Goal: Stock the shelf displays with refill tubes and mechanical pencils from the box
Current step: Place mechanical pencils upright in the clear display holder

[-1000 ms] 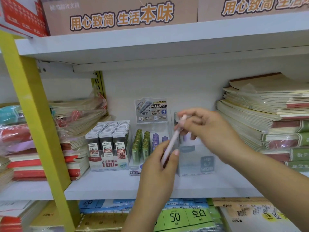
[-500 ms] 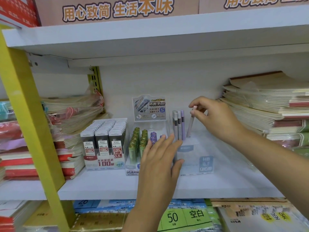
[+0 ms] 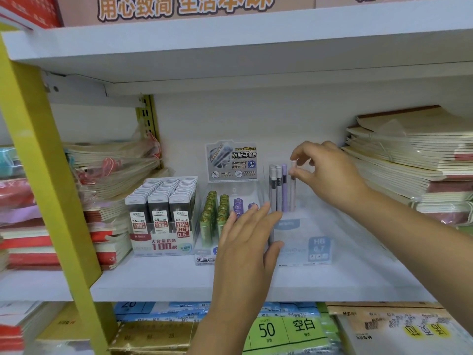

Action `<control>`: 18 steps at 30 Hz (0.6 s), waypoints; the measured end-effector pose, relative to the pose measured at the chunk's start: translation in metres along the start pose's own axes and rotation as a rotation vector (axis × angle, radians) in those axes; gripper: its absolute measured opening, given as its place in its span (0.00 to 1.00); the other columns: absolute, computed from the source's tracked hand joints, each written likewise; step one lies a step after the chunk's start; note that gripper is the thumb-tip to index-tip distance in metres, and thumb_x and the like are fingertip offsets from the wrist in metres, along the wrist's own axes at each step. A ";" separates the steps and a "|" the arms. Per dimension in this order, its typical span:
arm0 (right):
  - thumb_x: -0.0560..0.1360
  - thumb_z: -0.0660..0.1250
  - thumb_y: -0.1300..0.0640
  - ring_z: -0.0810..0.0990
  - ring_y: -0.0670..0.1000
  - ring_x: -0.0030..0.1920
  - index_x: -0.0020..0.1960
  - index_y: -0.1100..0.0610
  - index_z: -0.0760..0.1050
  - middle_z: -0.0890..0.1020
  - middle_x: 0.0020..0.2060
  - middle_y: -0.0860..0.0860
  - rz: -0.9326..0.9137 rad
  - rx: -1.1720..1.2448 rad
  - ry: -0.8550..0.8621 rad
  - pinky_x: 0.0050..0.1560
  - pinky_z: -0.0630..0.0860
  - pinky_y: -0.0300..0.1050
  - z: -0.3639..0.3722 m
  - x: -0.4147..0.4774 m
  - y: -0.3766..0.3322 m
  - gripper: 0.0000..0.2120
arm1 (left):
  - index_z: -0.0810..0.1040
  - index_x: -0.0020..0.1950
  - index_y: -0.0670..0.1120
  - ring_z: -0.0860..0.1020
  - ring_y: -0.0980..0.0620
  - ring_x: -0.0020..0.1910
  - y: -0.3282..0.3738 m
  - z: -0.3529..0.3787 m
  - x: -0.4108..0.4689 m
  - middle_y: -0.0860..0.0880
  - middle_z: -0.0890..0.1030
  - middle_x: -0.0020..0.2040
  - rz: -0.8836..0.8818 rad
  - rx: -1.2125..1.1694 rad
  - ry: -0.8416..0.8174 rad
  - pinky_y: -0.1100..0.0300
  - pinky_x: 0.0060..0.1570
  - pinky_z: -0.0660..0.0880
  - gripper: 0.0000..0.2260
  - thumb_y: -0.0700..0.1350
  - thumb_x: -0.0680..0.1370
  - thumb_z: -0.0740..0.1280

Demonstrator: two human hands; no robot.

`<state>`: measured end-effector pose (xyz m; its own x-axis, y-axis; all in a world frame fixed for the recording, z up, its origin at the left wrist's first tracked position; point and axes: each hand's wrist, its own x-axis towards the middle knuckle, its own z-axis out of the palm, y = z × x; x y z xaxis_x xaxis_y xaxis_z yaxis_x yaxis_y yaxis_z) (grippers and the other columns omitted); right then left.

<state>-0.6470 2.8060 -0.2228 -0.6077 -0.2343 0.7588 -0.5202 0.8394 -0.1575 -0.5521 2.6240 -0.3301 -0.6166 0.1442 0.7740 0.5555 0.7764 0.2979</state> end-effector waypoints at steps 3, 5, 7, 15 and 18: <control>0.74 0.71 0.53 0.73 0.53 0.51 0.53 0.50 0.79 0.76 0.47 0.51 0.070 -0.021 -0.073 0.47 0.67 0.44 0.003 0.003 0.004 0.08 | 0.73 0.71 0.55 0.67 0.58 0.73 -0.001 0.001 0.000 0.57 0.73 0.72 0.004 -0.021 0.008 0.59 0.78 0.48 0.22 0.48 0.78 0.71; 0.75 0.69 0.54 0.74 0.55 0.53 0.54 0.49 0.79 0.75 0.49 0.51 0.142 0.017 -0.113 0.51 0.71 0.47 0.001 0.004 0.003 0.08 | 0.70 0.73 0.57 0.65 0.58 0.74 -0.002 0.000 -0.001 0.56 0.72 0.73 0.006 -0.030 0.000 0.61 0.78 0.46 0.24 0.48 0.78 0.71; 0.76 0.68 0.55 0.74 0.55 0.55 0.57 0.49 0.79 0.75 0.53 0.54 0.169 0.055 -0.098 0.57 0.72 0.49 -0.006 0.000 -0.001 0.10 | 0.62 0.75 0.61 0.59 0.59 0.77 -0.003 -0.002 -0.003 0.57 0.68 0.76 0.005 -0.044 -0.015 0.62 0.78 0.44 0.28 0.48 0.79 0.70; 0.77 0.65 0.60 0.76 0.43 0.46 0.55 0.46 0.76 0.79 0.47 0.43 0.008 0.491 0.114 0.43 0.72 0.34 -0.045 -0.094 -0.074 0.11 | 0.69 0.71 0.52 0.67 0.55 0.72 -0.022 -0.032 -0.090 0.55 0.71 0.72 0.145 0.042 0.060 0.62 0.75 0.58 0.19 0.47 0.81 0.66; 0.76 0.64 0.58 0.78 0.46 0.45 0.51 0.44 0.76 0.80 0.44 0.42 0.019 0.658 -0.046 0.42 0.72 0.32 -0.024 -0.159 -0.104 0.10 | 0.71 0.70 0.50 0.72 0.52 0.67 -0.045 -0.039 -0.160 0.51 0.73 0.69 0.133 0.076 -0.065 0.63 0.70 0.63 0.16 0.48 0.81 0.63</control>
<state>-0.4821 2.7678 -0.3120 -0.6379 -0.2553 0.7266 -0.7584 0.3722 -0.5351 -0.4565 2.5417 -0.4453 -0.5763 0.2862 0.7655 0.5925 0.7914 0.1501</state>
